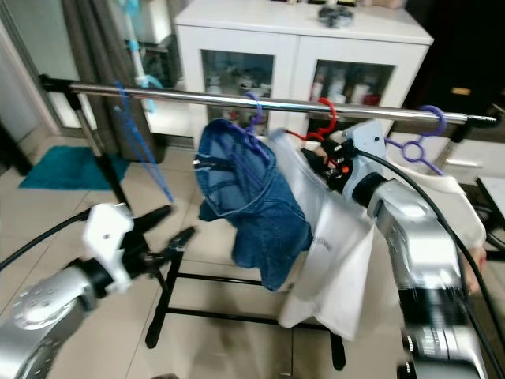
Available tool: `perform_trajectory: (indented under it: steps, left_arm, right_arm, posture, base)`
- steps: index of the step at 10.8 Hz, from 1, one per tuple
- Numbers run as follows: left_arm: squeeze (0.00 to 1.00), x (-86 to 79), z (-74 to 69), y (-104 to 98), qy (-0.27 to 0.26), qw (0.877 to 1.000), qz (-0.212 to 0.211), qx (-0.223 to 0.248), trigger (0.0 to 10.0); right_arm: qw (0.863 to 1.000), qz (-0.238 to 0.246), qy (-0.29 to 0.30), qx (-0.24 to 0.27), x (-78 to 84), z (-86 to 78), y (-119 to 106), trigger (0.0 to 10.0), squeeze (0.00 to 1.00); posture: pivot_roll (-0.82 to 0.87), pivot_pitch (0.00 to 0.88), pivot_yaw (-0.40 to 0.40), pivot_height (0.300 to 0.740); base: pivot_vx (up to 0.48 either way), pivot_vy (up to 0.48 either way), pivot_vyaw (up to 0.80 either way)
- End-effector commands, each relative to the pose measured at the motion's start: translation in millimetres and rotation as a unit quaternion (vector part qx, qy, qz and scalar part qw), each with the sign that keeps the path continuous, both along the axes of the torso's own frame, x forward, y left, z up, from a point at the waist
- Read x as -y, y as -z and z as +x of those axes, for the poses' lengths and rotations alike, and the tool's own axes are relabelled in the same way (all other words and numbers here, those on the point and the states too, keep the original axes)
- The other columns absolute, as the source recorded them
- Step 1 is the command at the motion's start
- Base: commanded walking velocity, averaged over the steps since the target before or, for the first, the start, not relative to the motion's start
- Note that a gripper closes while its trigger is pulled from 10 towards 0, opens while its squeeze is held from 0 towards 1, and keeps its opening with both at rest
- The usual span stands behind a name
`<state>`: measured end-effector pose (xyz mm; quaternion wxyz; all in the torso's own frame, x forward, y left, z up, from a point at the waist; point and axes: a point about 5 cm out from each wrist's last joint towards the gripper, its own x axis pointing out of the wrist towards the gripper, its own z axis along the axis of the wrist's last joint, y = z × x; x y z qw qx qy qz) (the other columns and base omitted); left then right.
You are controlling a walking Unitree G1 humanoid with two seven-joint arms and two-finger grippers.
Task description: Hang hanger
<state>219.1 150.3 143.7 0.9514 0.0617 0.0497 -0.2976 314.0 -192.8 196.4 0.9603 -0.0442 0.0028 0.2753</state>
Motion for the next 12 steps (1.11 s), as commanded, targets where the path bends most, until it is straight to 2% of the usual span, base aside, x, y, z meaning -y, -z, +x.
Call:
perform_trajectory:
  steps: [1, 2, 3, 4, 7, 8, 9, 10, 11, 12]
  left_arm:
    - [0.00, -4.3, 0.9, 0, -0.013, 1.000, 0.012, 0.004, 10.0]
    - [0.00, -9.4, 1.3, 2, -0.035, 0.999, 0.015, 0.010, 10.0]
    - [0.00, -10.1, -1.0, 2, -0.032, 0.999, 0.010, 0.012, 10.0]
    - [0.00, -10.7, -7.2, 5, -0.012, 1.000, 0.011, 0.003, 10.0]
    - [0.00, -14.6, -16.2, 7, 0.015, 1.000, 0.024, -0.010, 10.0]
    - [0.00, -16.5, -19.3, 9, 0.024, 0.999, 0.027, -0.018, 10.0]
    - [0.00, -16.5, -20.6, 9, 0.029, 0.999, 0.026, -0.021, 10.0]
    - [0.00, -16.3, -21.8, 9, 0.033, 0.999, 0.026, -0.024, 10.0]
    - [0.00, -16.1, -22.3, 10, 0.035, 0.999, 0.026, -0.026, 10.0]
    - [0.00, -16.0, -22.5, 10, 0.036, 0.999, 0.026, -0.027, 10.0]
  right_arm:
    - [1.000, 0.008, -0.015, 0.011, -5.5, -2.3, -7, 10.0, 1.00]
    - [1.000, 0.020, -0.018, 0.006, -28.9, -3.4, -4, 10.0, 1.00]
    - [1.000, 0.021, -0.020, -0.013, -43.6, -2.1, 2, 10.0, 1.00]
    - [0.998, 0.014, -0.019, -0.051, -65.4, 9.0, 10, 10.0, 1.00]
    - [0.997, -0.015, -0.026, -0.067, -91.8, 45.1, 10, 10.0, 1.00]
    - [0.996, -0.007, -0.025, -0.082, -99.2, 54.7, 9, 10.0, 1.00]
    - [0.996, -0.008, -0.025, -0.091, -102.1, 58.7, 10, 10.0, 1.00]
    - [0.995, -0.017, -0.015, -0.094, -104.5, 65.8, 10, 10.0, 0.95]
    - [0.995, -0.026, 0.001, -0.092, -104.1, 72.2, 7, 10.0, 0.00]
    - [0.995, -0.024, 0.005, -0.095, -103.2, 74.5, 6, 10.0, 0.00]
  posture:
    - [-0.09, 0.000, 0.030, 0.740]
    - [-0.09, 0.000, 0.034, 0.740]
    - [-0.08, 0.002, 0.033, 0.740]
    - [-0.08, 0.003, 0.031, 0.740]
    - [-0.06, 0.003, 0.016, 0.740]
    - [-0.06, 0.002, 0.010, 0.740]
    - [-0.06, 0.003, 0.008, 0.740]
    - [-0.05, 0.003, 0.006, 0.740]
    - [-0.05, 0.004, 0.006, 0.740]
    - [-0.05, 0.003, 0.008, 0.740]
  base:
    - [0.000, 0.000, 0.00]
    - [0.000, 0.000, 0.00]
    - [0.000, 0.000, 0.00]
    - [0.000, 0.000, 0.00]
    - [0.000, 0.000, 0.00]
    - [0.000, 0.000, 0.00]
    - [0.000, 0.000, 0.00]
    - [0.000, 0.000, 0.00]
    - [0.000, 0.000, 0.00]
    - [0.000, 0.000, 0.00]
